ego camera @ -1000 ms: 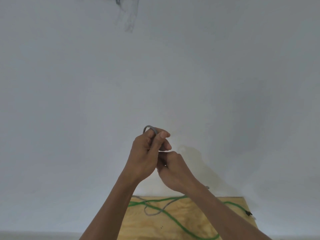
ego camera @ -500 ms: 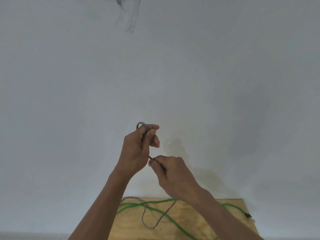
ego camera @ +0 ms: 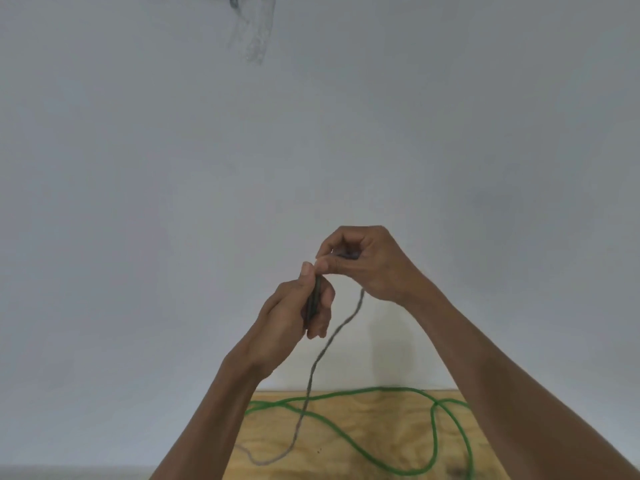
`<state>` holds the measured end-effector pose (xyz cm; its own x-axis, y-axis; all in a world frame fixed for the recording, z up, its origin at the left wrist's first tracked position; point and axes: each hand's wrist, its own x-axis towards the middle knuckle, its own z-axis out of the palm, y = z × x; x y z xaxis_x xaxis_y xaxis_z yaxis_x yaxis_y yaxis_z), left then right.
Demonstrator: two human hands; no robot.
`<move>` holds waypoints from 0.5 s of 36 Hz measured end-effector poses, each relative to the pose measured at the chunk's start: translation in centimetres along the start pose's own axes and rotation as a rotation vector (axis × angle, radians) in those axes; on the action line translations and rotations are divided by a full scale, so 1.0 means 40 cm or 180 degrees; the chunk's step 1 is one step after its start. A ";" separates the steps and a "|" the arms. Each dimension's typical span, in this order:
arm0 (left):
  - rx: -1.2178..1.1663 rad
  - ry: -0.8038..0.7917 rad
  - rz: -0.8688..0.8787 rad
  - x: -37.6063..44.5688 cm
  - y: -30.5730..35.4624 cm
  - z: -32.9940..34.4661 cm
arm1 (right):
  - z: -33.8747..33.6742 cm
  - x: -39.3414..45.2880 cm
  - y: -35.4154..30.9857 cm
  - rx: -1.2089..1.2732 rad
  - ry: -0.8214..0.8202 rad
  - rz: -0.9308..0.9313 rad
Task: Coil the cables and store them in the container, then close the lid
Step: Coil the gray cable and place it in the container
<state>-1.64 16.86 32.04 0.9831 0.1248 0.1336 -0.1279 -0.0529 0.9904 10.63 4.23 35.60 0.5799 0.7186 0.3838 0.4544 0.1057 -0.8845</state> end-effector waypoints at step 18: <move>0.0206 0.0822 0.0755 0.067 0.103 -0.019 | 0.139 -0.090 0.068 0.1111 -0.0340 0.0783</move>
<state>0.37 17.72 36.49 0.8606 0.3473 0.3726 -0.3320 -0.1722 0.9274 6.00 5.74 30.35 0.5607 0.8166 0.1371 0.0453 0.1351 -0.9898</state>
